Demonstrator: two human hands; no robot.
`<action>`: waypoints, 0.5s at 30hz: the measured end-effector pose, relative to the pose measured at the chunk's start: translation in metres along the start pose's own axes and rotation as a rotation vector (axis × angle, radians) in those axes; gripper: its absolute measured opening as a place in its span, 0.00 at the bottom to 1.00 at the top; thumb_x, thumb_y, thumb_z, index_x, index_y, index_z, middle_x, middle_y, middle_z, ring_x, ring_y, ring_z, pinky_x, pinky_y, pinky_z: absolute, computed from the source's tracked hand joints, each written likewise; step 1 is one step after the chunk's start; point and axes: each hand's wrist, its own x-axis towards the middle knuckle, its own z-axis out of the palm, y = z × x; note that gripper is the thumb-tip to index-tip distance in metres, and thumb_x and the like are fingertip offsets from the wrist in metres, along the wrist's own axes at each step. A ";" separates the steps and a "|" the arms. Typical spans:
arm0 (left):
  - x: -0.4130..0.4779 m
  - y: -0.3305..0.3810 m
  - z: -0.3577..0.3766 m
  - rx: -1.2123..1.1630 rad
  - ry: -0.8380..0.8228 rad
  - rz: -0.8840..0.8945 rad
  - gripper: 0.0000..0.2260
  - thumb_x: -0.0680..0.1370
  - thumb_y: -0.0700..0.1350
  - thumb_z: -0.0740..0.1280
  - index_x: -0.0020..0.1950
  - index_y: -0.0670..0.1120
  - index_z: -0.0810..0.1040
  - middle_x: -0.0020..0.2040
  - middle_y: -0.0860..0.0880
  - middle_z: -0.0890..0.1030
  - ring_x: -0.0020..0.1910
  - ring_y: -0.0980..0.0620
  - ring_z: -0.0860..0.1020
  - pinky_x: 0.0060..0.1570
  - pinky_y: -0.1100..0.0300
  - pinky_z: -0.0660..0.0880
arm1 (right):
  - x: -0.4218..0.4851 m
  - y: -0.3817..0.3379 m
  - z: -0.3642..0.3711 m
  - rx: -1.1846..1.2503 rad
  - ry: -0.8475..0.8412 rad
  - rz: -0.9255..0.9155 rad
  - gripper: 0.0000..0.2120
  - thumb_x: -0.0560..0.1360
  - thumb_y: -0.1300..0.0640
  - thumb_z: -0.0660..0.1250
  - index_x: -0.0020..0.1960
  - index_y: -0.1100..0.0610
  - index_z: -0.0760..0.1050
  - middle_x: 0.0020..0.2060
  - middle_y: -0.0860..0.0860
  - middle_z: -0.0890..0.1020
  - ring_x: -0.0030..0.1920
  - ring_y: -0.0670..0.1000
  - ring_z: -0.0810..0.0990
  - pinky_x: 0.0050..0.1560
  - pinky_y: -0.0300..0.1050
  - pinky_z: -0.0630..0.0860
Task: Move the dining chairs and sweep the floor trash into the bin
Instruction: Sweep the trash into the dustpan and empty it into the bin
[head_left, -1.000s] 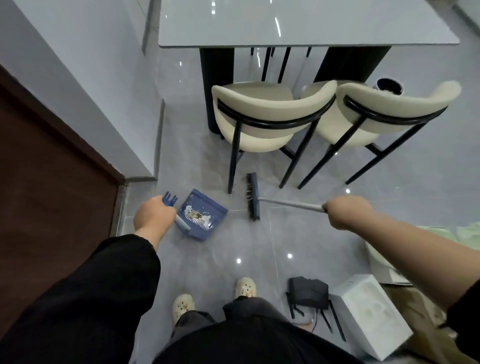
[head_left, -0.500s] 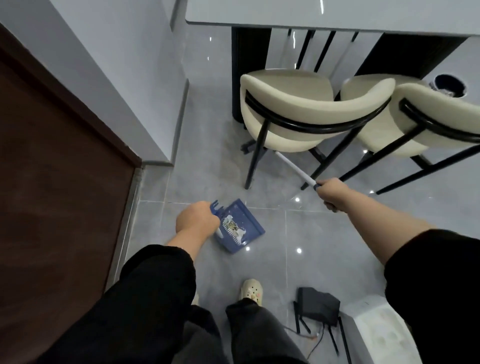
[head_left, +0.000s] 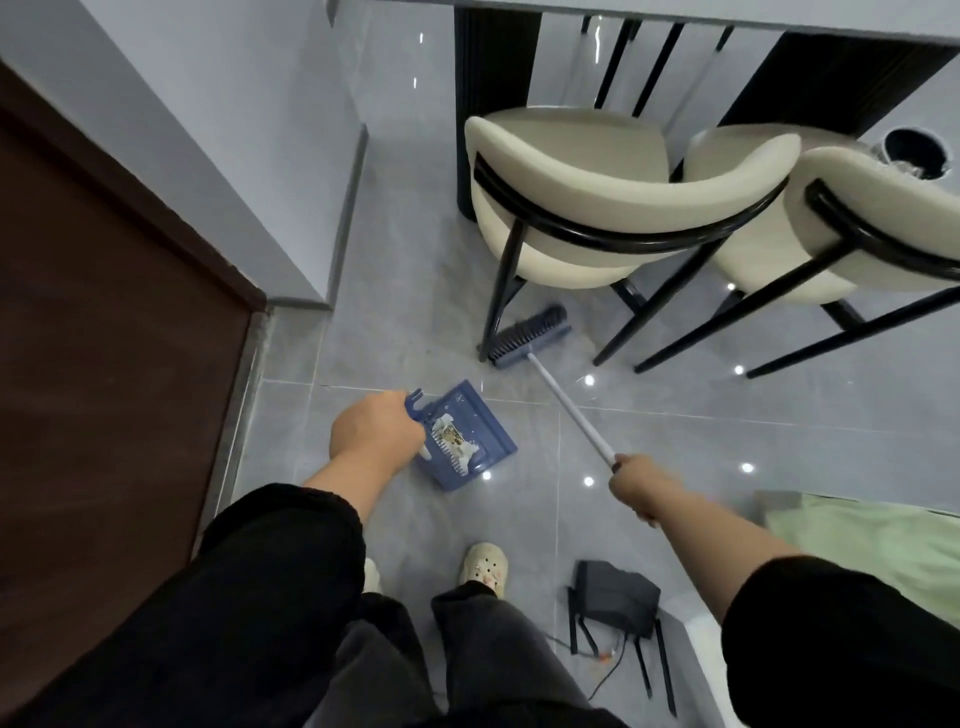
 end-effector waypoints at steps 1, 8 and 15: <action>0.000 0.001 -0.001 -0.003 -0.001 -0.001 0.08 0.76 0.44 0.61 0.49 0.46 0.79 0.51 0.42 0.82 0.50 0.40 0.79 0.42 0.59 0.70 | -0.011 0.013 0.006 0.047 -0.026 0.010 0.22 0.80 0.60 0.52 0.74 0.54 0.62 0.36 0.53 0.70 0.30 0.52 0.70 0.25 0.40 0.67; -0.002 0.004 -0.004 0.020 0.013 0.021 0.08 0.75 0.43 0.61 0.51 0.45 0.78 0.53 0.42 0.81 0.52 0.39 0.78 0.42 0.58 0.69 | -0.060 0.057 0.010 0.300 0.064 -0.015 0.18 0.82 0.56 0.54 0.71 0.52 0.69 0.30 0.54 0.70 0.25 0.51 0.67 0.24 0.39 0.65; -0.002 -0.003 0.003 0.027 0.008 0.056 0.07 0.76 0.42 0.61 0.50 0.44 0.77 0.52 0.41 0.81 0.51 0.39 0.78 0.42 0.58 0.68 | -0.008 -0.003 -0.037 0.363 0.148 -0.098 0.17 0.82 0.55 0.53 0.69 0.54 0.70 0.32 0.54 0.70 0.27 0.52 0.68 0.27 0.39 0.64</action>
